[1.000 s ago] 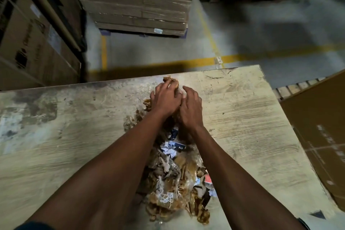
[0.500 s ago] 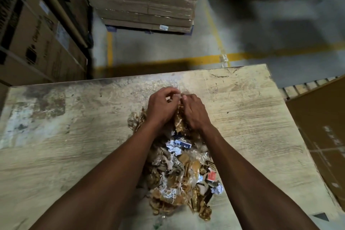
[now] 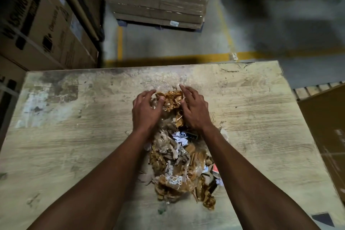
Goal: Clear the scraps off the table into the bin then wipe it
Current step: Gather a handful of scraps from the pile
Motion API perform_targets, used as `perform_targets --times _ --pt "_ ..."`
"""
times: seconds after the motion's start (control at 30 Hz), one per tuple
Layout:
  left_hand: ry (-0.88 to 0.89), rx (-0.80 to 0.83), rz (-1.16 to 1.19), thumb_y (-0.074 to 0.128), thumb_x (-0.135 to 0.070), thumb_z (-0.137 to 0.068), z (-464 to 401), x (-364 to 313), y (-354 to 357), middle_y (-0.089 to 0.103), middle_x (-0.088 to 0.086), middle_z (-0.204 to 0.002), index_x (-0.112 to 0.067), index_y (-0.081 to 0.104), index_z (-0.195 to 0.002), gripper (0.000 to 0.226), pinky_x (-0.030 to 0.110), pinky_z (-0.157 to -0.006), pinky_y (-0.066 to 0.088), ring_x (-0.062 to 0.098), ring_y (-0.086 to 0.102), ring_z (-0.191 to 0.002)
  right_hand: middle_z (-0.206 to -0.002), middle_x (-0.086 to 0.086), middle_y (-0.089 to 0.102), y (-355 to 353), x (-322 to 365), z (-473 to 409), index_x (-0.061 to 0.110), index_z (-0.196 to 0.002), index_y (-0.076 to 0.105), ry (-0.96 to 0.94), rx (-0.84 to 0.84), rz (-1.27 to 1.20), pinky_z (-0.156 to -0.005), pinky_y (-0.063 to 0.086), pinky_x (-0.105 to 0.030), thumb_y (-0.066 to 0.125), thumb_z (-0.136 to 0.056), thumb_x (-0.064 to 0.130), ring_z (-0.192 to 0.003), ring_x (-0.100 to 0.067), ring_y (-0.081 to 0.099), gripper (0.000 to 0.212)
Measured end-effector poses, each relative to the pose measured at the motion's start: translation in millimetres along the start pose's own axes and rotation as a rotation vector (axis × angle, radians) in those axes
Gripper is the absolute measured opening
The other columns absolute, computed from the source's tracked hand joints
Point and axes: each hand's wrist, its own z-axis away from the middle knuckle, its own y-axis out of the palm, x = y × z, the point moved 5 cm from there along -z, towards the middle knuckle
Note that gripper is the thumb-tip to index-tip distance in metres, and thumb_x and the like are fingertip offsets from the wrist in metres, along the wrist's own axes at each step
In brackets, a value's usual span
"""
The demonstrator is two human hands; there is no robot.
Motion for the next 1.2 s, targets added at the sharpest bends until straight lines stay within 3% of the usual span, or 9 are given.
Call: perform_targets --times 0.17,0.37,0.57,0.67,0.73,0.8,0.87,1.0,1.2 --pt "0.086 0.051 0.032 0.057 -0.071 -0.098 5 -12 26 0.050 -0.007 -0.160 -0.043 0.046 -0.157 0.067 0.046 -0.119 0.042 0.018 0.043 -0.147 -0.172 0.007 0.034 13 6 3 0.042 -0.168 0.028 -0.001 0.044 0.009 -0.122 0.025 -0.055 0.037 -0.107 0.038 -0.151 -0.023 0.032 0.062" --pt "0.136 0.104 0.138 0.068 -0.041 -0.103 4 -21 39 0.060 -0.005 -0.150 -0.029 0.059 -0.148 0.048 0.049 -0.115 0.048 0.017 0.055 -0.136 -0.173 0.011 0.033 16 10 6 0.045 -0.167 0.026 -0.027 0.048 -0.009 -0.115 0.026 -0.048 0.048 -0.095 0.027 -0.146 -0.023 0.032 0.078" --pt "0.094 0.033 0.237 0.062 -0.035 -0.108 6 -18 8 0.062 -0.008 -0.153 -0.035 0.053 -0.155 0.048 0.027 -0.109 0.051 -0.005 0.060 -0.124 -0.164 0.008 0.044 19 7 6 0.045 -0.158 0.046 -0.028 0.053 0.055 -0.119 0.026 -0.052 0.055 -0.094 0.018 -0.147 -0.026 0.031 0.070" --pt "0.103 -0.108 0.130 0.057 -0.048 -0.105 12 -7 -9 0.068 -0.011 -0.143 -0.040 0.056 -0.149 0.045 0.048 -0.115 0.049 0.008 0.065 -0.122 -0.162 0.008 0.046 21 5 6 0.046 -0.156 0.048 -0.015 0.046 0.056 -0.118 0.027 -0.053 0.049 -0.091 0.023 -0.146 -0.025 0.032 0.068" --pt "0.054 -0.176 0.017 0.049 -0.061 -0.102 17 7 -18 0.069 -0.011 -0.142 -0.039 0.056 -0.148 0.051 0.057 -0.129 0.029 0.015 0.062 -0.129 -0.161 0.009 0.047 22 3 5 0.046 -0.155 0.048 -0.006 0.039 0.051 -0.117 0.028 -0.053 0.047 -0.089 0.025 -0.146 -0.025 0.033 0.069" --pt "-0.014 -0.213 -0.067 0.039 -0.070 -0.101 25 24 -25 0.063 -0.006 -0.150 -0.039 0.053 -0.151 0.061 0.056 -0.133 0.018 0.016 0.054 -0.142 -0.161 0.009 0.047 23 2 6 0.046 -0.154 0.049 -0.008 0.033 0.047 -0.117 0.029 -0.053 0.046 -0.090 0.027 -0.145 -0.025 0.033 0.068" --pt "-0.057 -0.201 -0.076 0.032 -0.076 -0.101 37 34 -24 0.054 -0.002 -0.161 -0.040 0.047 -0.156 0.067 0.059 -0.131 0.021 0.021 0.041 -0.154 -0.160 0.010 0.048 23 1 5 0.046 -0.154 0.050 -0.010 0.015 0.042 -0.117 0.030 -0.054 0.047 -0.090 0.026 -0.145 -0.025 0.033 0.067" --pt "-0.017 -0.128 -0.047 0.027 -0.081 -0.102 52 28 0 0.029 -0.008 -0.176 -0.043 0.032 -0.164 0.073 0.054 -0.135 0.008 0.012 0.015 -0.164 -0.160 0.009 0.049 24 2 6 0.045 -0.154 0.051 -0.008 -0.015 0.037 -0.117 0.028 -0.052 0.050 -0.090 0.023 -0.145 -0.026 0.033 0.067" --pt "0.104 -0.067 0.062 0.046 -0.078 -0.099 24 -4 31 0.032 -0.008 -0.175 -0.041 0.031 -0.166 0.078 0.052 -0.134 0.013 0.012 0.026 -0.162 -0.158 0.016 0.051 25 0 7 0.045 -0.149 0.055 -0.028 -0.039 0.009 -0.115 0.026 -0.046 0.052 -0.092 0.021 -0.144 -0.021 0.033 0.062"
